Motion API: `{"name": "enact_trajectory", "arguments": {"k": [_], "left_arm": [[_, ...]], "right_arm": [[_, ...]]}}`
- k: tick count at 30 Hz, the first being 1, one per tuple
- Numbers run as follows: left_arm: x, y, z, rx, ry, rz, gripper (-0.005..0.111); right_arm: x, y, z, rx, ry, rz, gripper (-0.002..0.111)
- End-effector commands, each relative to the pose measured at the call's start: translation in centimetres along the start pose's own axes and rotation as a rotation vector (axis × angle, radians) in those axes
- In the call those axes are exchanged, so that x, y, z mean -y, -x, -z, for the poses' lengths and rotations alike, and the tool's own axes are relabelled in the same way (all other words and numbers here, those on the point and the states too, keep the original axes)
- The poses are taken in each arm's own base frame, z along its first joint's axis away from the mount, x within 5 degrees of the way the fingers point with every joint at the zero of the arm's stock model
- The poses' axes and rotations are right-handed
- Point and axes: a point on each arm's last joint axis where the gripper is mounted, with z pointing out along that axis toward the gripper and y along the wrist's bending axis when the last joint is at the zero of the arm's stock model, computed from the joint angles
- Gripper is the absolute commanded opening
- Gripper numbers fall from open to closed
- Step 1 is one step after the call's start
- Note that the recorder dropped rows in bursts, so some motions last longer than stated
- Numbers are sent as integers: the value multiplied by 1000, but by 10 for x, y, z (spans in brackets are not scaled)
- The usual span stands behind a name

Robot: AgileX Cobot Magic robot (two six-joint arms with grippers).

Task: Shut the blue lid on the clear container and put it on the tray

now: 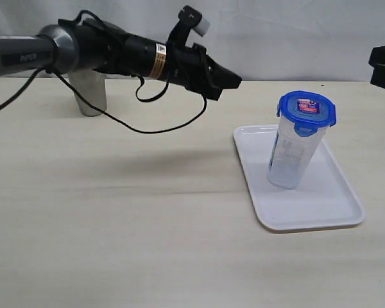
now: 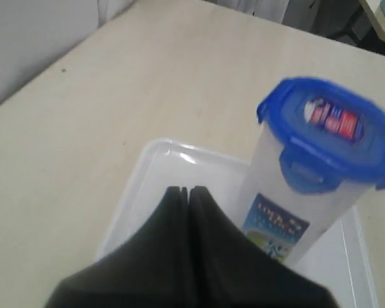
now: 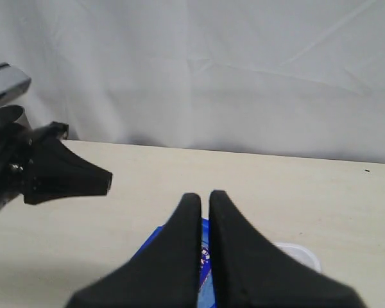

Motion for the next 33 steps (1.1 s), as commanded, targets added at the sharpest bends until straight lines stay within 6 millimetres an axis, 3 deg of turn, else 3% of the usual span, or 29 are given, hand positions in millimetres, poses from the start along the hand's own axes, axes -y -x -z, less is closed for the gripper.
{"name": "enact_trajectory", "arguments": {"k": [1,4,8,12,19,27,33], "left_arm": [[5,39,24,70,85,27,0],[10,56,35,102,125,34,0],[11,64,51,115,265,40,0],[11,55,79,78,536,22,0],[32,40,128,4,808,-17,0],[89,53,183,71,847,-42,0],[136,37,231,115,938,-27,0]], "right_arm": [[1,-1,1,-4,2,2,5],[-6,0,2,8,73,66,5],[-16,4,7,43,151,94,5],[-15,4,14,75,100,98,5],[-25,3,40,143,53,165,5],[-49,0,90,286,39,216,5],[-61,-8,126,404,-29,231,5]]}}
